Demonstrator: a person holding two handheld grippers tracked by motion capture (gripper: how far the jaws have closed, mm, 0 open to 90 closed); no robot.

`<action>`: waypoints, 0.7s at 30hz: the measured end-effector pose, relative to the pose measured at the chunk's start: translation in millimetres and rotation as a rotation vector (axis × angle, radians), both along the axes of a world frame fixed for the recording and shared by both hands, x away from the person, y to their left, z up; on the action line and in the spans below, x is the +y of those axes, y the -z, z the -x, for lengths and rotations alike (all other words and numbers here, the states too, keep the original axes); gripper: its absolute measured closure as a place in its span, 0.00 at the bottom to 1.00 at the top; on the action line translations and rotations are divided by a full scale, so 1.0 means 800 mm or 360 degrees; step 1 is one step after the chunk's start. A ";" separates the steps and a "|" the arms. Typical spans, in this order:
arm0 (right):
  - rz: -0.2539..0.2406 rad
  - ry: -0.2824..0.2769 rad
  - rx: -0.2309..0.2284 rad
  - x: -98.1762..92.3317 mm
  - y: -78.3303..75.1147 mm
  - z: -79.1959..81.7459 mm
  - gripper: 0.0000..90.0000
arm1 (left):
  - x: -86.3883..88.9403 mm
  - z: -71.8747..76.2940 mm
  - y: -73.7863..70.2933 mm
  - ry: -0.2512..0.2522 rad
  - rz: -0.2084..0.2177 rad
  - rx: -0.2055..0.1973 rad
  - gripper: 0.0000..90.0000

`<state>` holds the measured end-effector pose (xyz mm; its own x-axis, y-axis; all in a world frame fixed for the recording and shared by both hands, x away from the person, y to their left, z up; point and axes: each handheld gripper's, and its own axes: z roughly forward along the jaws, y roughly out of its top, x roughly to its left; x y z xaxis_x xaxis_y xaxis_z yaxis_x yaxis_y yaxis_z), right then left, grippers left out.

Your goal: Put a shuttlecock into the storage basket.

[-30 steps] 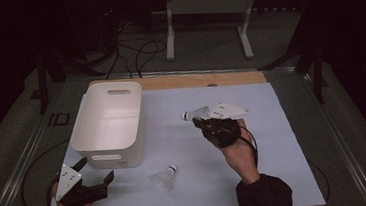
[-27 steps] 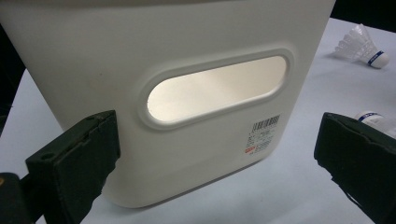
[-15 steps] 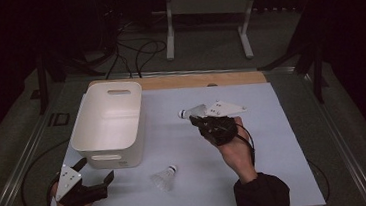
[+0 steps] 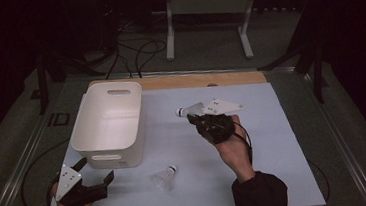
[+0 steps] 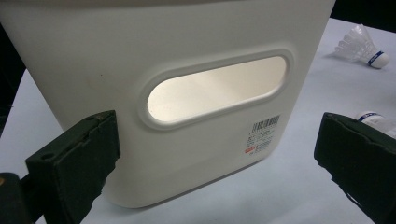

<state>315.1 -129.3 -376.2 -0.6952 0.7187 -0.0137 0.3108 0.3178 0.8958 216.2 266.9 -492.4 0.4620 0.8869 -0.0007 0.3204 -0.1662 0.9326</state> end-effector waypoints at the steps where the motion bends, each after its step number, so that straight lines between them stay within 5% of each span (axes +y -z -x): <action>1: 0.0000 -0.0001 0.0003 0.001 0.000 0.000 0.99 | 0.000 0.000 0.000 0.0000 0.0000 0.0000 0.01; 21: -0.0005 -0.0011 -0.0010 0.009 -0.005 -0.006 0.99 | 0.000 0.000 0.000 0.0003 -0.0002 0.0000 0.01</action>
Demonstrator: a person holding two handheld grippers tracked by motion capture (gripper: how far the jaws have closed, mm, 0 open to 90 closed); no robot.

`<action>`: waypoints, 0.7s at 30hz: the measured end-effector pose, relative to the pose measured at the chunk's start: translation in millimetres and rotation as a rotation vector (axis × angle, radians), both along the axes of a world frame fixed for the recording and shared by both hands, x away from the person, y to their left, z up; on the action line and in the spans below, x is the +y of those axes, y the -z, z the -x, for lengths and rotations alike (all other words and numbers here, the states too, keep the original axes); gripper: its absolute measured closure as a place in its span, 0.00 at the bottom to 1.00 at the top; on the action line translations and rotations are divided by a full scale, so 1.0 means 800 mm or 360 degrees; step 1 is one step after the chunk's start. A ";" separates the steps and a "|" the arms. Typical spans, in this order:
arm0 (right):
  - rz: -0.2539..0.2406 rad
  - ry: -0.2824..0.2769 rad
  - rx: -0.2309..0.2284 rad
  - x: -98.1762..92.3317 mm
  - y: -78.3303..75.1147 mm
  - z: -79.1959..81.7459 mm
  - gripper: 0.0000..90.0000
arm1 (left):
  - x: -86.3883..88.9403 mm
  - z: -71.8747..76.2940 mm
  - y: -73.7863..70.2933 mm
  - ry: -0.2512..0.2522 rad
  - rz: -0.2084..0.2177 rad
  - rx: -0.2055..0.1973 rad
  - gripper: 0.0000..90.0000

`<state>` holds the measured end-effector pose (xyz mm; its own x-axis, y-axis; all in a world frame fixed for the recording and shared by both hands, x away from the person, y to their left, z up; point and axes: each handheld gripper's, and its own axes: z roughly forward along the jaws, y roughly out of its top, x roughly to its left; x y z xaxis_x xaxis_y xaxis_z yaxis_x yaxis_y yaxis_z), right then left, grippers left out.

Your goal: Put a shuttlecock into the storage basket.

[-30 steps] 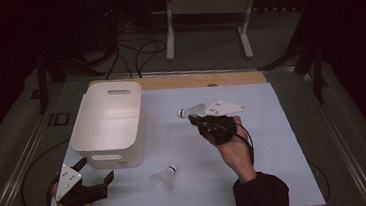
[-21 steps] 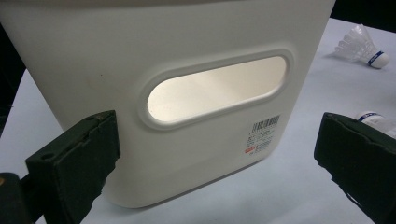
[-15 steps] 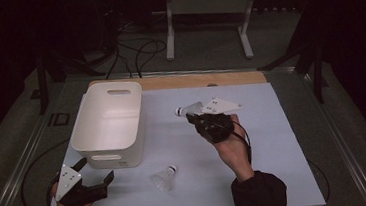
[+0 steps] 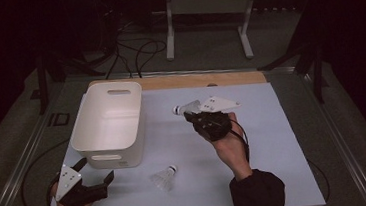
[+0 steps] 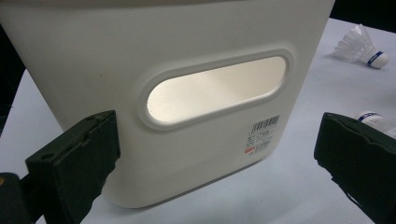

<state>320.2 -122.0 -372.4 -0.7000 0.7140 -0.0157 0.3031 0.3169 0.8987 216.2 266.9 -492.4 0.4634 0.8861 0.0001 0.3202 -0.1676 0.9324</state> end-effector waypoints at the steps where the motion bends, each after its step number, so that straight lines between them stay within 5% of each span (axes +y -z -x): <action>1: -0.0002 -0.0002 0.0001 0.000 0.000 0.000 0.99 | 0.000 0.000 0.000 0.0000 0.0001 0.0000 0.01; 21: -0.0013 -0.0029 0.0002 0.009 0.000 -0.009 0.99 | 0.000 0.000 0.000 0.0000 0.0000 0.0000 0.01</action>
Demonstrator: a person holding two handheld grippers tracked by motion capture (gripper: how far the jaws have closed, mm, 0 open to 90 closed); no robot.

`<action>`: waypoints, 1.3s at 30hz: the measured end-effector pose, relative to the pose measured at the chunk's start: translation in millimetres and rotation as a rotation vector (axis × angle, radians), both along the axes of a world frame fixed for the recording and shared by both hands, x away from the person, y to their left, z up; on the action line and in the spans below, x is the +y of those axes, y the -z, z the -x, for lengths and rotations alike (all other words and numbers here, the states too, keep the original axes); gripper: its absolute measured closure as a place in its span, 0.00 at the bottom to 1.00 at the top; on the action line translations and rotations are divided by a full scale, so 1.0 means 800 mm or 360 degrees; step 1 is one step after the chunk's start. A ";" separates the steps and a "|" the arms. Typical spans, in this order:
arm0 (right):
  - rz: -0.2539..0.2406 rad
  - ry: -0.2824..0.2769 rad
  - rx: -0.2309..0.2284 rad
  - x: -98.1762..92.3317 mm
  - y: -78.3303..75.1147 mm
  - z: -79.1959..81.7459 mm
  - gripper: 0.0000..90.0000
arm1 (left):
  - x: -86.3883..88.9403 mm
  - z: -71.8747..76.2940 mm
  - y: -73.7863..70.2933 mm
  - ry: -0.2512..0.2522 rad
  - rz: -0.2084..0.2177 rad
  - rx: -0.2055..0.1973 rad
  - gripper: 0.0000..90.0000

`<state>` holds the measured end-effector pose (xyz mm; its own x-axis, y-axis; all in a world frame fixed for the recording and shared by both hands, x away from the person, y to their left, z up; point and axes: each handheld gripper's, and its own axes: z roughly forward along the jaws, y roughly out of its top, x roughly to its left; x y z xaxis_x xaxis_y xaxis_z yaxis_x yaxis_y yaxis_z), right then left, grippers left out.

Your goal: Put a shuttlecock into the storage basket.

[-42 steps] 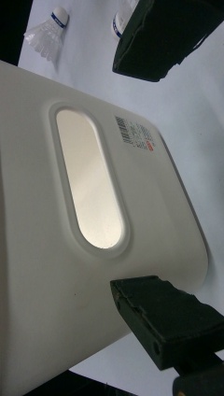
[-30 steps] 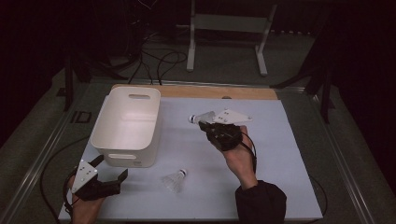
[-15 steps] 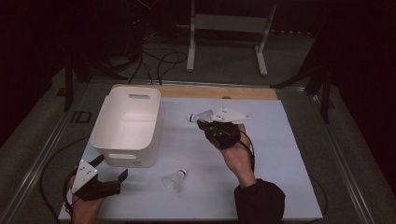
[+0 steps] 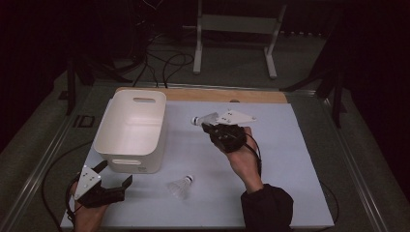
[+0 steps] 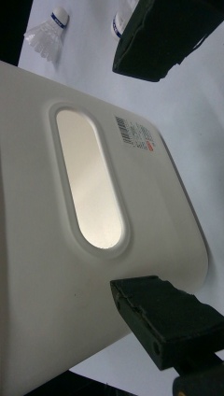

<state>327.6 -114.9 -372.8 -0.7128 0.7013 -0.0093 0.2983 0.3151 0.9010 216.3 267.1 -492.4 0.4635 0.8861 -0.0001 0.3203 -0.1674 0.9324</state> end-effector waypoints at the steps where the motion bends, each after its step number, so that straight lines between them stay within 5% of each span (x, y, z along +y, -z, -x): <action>1: -0.0001 0.0001 0.0002 0.001 0.000 0.000 0.99 | 0.000 0.000 0.000 0.0000 0.0000 0.0000 0.01; 39: 0.0009 -0.0066 -0.0032 0.026 -0.008 -0.001 0.99 | 0.000 0.000 0.000 0.0003 0.0002 -0.0002 0.01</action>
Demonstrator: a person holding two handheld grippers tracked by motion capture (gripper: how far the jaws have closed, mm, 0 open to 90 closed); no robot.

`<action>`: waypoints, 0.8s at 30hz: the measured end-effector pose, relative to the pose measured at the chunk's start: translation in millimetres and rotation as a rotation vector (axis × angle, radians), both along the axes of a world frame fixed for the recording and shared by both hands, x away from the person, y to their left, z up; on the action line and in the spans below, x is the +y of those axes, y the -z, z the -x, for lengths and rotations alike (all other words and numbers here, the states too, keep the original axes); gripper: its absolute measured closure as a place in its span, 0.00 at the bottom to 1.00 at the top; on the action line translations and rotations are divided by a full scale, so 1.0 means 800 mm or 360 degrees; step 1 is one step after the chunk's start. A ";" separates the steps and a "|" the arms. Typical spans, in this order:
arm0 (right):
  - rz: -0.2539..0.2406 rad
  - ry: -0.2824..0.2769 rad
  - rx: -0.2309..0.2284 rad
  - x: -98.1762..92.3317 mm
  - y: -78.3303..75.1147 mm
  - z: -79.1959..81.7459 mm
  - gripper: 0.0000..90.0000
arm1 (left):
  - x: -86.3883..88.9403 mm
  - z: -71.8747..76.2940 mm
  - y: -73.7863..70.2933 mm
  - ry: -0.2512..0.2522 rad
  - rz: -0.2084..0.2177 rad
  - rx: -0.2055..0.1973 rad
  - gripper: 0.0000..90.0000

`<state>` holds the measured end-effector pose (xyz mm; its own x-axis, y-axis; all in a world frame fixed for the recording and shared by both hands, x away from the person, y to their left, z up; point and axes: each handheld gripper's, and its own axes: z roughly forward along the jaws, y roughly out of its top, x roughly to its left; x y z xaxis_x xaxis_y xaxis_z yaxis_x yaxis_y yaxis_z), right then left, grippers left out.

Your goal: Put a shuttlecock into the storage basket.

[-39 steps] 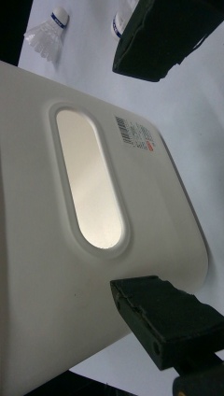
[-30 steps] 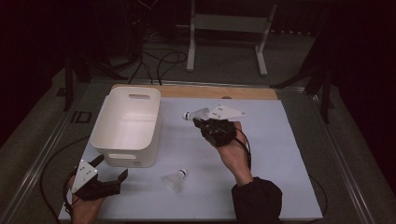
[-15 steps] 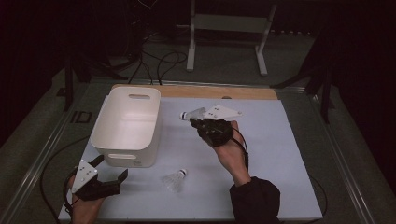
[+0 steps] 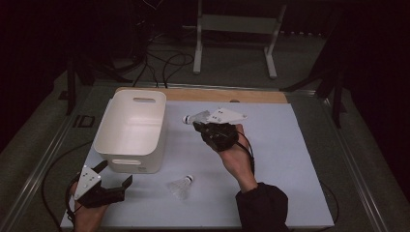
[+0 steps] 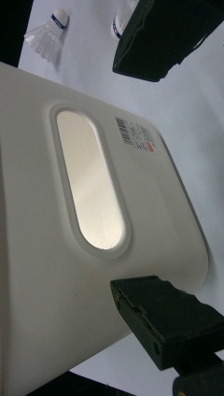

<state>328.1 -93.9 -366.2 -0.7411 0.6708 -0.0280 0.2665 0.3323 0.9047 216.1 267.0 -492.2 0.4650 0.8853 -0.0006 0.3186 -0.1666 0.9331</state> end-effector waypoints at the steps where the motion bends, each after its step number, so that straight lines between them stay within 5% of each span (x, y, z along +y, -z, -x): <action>1: 0.0002 -0.0001 -0.0003 0.001 0.000 -0.001 0.99 | 0.000 0.000 0.000 0.0000 0.0001 0.0000 0.01; 24: 0.0012 -0.0047 -0.0017 0.018 -0.006 0.000 0.99 | 0.000 0.000 0.000 0.0001 0.0003 -0.0001 0.01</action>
<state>328.2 -79.4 -361.1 -0.7601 0.6485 -0.0409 0.2471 0.3467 0.9048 215.8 267.2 -492.0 0.4657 0.8849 -0.0023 0.3181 -0.1650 0.9336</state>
